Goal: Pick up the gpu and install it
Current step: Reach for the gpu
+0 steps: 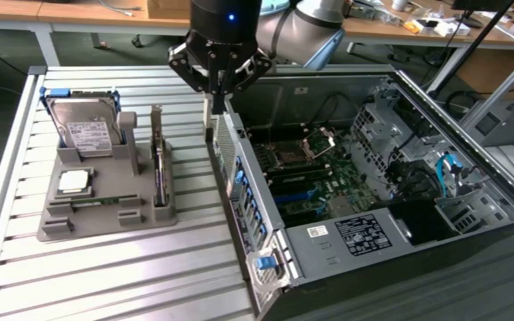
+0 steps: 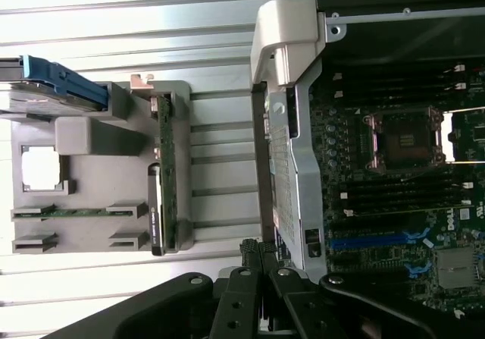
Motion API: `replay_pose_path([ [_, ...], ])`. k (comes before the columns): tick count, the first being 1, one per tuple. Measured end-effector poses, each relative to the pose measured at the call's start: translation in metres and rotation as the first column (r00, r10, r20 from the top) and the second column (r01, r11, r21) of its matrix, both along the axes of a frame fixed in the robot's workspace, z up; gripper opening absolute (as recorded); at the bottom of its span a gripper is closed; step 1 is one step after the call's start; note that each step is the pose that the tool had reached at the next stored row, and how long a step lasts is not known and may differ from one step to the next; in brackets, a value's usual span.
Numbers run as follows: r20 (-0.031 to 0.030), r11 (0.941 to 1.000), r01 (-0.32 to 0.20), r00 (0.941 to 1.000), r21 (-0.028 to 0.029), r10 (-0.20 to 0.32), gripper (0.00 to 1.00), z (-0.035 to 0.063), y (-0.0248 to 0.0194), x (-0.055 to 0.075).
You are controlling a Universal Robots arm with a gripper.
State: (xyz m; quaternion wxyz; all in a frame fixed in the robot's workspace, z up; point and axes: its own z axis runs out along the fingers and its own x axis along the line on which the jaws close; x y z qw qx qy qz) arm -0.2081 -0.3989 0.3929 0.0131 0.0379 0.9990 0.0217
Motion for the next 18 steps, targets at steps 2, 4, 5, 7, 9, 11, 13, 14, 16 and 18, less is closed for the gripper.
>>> replay_pose_path([
  [2, 0.0000, 1.0000, 0.000, 1.0000, 0.0000, 0.000, 0.13, 0.0000, 0.0000, -0.0005],
  [4, -0.0001, 1.0000, 0.000, 1.0000, -0.0001, 0.000, 0.13, 0.0000, 0.0000, -0.0011],
  [5, 0.0000, 1.0000, 0.000, 1.0000, 0.0000, 0.000, 0.13, 0.0000, 0.0000, -0.0014],
  [7, 0.0000, 1.0000, 0.000, 1.0000, 0.0000, 0.000, 0.13, 0.0000, 0.0000, -0.0019],
  [9, 0.0000, 1.0000, 0.000, 1.0000, 0.0000, 0.000, 0.13, 0.0000, 0.0000, -0.0026],
  [11, 0.0000, 1.0000, 0.000, 1.0000, 0.0000, 0.000, 0.13, 0.0000, 0.0000, -0.0032],
  [13, 0.0000, 1.0000, 0.000, 1.0000, 0.0000, 0.000, 0.13, 0.0000, 0.0000, -0.0038],
  [14, 0.0000, 1.0000, 0.000, 1.0000, 0.0000, 0.000, 0.13, 0.0000, 0.0000, -0.0041],
  [16, 0.0000, 1.0000, 0.000, 1.0000, 0.0000, 0.000, 0.13, 0.0000, 0.0000, -0.0047],
  [18, -0.0001, 1.0000, 0.000, 1.0000, 0.0000, 0.000, 0.13, 0.0000, 0.0000, -0.0053],
])
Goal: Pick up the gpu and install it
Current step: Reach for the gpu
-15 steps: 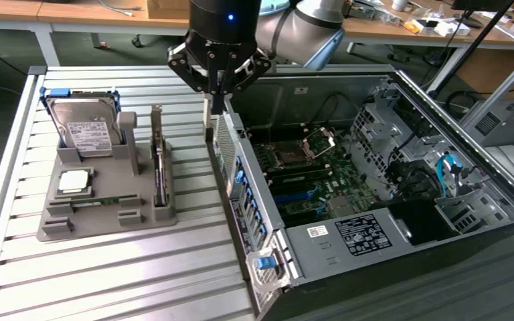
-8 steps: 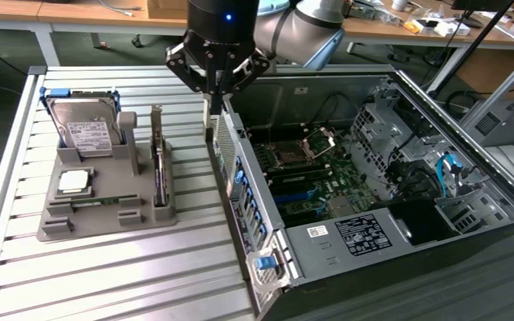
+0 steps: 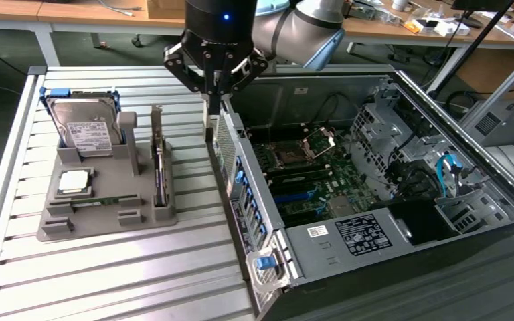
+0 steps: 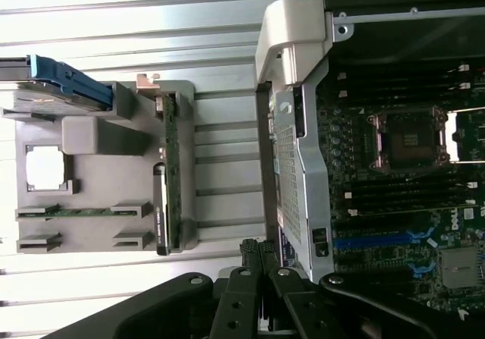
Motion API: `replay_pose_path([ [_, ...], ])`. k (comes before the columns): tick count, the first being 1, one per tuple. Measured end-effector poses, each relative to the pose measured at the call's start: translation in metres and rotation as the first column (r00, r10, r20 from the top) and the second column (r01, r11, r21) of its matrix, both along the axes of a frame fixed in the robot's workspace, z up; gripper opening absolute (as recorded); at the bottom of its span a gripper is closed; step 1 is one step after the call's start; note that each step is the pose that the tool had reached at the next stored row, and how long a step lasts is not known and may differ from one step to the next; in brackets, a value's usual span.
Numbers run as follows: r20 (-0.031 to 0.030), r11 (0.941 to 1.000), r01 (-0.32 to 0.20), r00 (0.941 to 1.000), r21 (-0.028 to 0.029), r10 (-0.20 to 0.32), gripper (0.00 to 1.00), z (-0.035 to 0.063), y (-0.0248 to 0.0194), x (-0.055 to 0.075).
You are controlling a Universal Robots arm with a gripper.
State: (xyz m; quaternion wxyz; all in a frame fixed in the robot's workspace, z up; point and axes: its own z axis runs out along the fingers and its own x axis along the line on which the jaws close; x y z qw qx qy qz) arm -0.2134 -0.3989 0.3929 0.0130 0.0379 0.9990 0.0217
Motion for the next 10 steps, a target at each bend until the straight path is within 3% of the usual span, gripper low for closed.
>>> replay_pose_path([
  [10, 0.0000, 1.0000, 0.000, 1.0000, 0.0000, 0.000, 0.13, 0.0000, 0.0000, -0.0036],
])
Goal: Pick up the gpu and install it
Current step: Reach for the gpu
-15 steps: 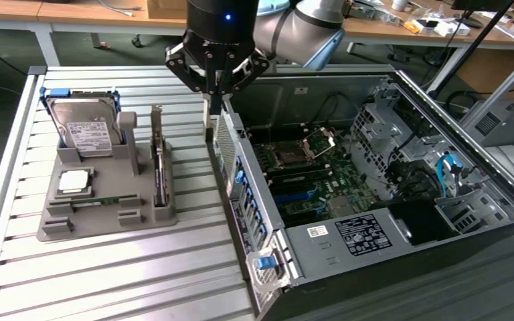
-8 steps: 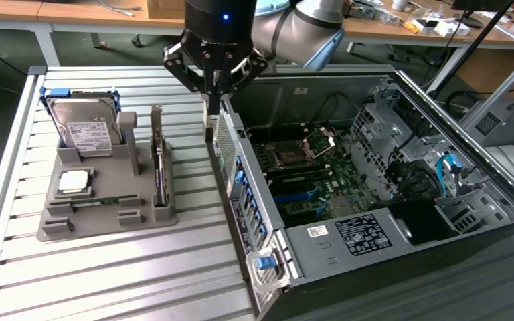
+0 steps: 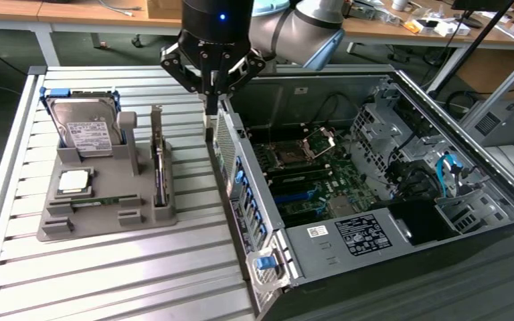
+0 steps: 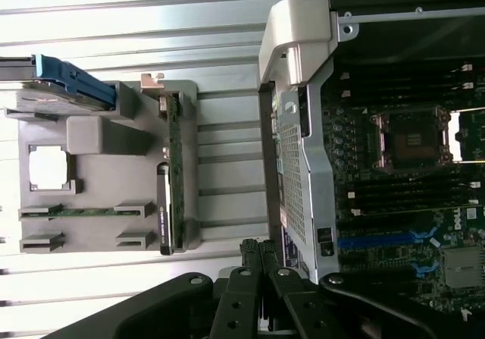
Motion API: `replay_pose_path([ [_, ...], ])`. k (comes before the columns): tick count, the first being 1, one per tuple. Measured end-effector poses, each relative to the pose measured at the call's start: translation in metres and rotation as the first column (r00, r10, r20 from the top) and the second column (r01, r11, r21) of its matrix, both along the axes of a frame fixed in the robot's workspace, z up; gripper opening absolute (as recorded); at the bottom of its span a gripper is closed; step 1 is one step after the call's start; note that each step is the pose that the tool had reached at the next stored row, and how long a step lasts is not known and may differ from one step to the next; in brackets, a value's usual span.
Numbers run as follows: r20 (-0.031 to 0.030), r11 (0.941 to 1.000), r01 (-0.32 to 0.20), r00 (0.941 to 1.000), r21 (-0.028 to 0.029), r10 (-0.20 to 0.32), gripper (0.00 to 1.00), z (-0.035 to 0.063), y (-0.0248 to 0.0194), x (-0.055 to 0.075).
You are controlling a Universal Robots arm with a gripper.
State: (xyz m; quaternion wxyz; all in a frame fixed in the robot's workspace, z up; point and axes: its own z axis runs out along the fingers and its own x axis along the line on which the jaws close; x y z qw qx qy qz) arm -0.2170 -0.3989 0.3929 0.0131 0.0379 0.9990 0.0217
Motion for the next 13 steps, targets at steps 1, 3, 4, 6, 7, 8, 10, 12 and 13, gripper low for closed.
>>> replay_pose_path([
  [1, 0.0000, 1.0000, 0.000, 1.0000, 0.0000, 0.000, 0.13, 0.0000, 0.0000, -0.0004],
  [3, 0.0000, 1.0000, 0.000, 1.0000, 0.0000, 0.000, 0.13, 0.0000, 0.0000, -0.0010],
  [4, 0.0000, 1.0000, 0.000, 1.0000, 0.0000, 0.000, 0.13, 0.0000, 0.0000, -0.0013],
  [6, 0.0000, 1.0000, 0.000, 1.0000, 0.0000, 0.000, 0.13, 0.0000, 0.0000, -0.0019],
  [7, 0.0000, 1.0000, 0.000, 1.0000, 0.0000, 0.000, 0.13, 0.0000, 0.0000, -0.0023],
  [8, 0.0000, 1.0000, 0.000, 1.0000, 0.0000, 0.000, 0.13, 0.0000, 0.0000, -0.0026],
  [10, 0.0000, 1.0000, 0.000, 1.0000, 0.0001, 0.000, 0.13, 0.0000, 0.0000, -0.0031],
  [12, 0.0000, 1.0000, 0.000, 1.0000, 0.0000, 0.000, 0.13, 0.0000, 0.0000, -0.0038],
  [13, 0.0000, 1.0000, 0.000, 1.0000, 0.0001, 0.000, 0.13, 0.0000, 0.0000, -0.0041],
])
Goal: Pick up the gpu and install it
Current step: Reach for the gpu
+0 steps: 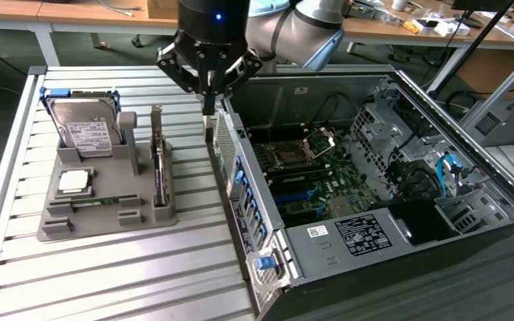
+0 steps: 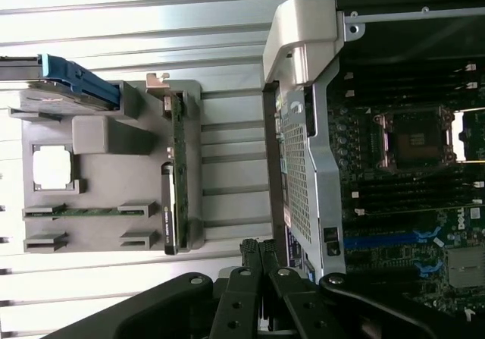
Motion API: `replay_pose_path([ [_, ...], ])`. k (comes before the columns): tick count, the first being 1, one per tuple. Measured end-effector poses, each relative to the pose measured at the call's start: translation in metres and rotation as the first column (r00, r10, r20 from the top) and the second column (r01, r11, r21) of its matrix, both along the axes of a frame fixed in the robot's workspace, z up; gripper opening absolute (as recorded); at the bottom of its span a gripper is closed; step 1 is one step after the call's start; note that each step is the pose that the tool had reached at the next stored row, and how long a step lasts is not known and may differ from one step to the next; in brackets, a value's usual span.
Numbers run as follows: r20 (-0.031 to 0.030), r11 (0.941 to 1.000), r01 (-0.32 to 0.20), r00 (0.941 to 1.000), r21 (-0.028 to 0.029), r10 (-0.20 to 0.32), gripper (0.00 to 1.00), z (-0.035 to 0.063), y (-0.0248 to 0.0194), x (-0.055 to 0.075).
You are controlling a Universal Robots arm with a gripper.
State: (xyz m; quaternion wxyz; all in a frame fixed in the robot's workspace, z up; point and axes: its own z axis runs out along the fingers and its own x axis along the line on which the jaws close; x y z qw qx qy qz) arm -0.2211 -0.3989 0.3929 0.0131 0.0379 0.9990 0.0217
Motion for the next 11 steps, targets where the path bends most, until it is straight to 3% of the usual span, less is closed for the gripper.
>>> replay_pose_path([
  [11, 0.0000, 1.0000, 0.000, 1.0000, 0.0000, 0.000, 0.13, 0.0000, 0.0000, -0.0034],
])
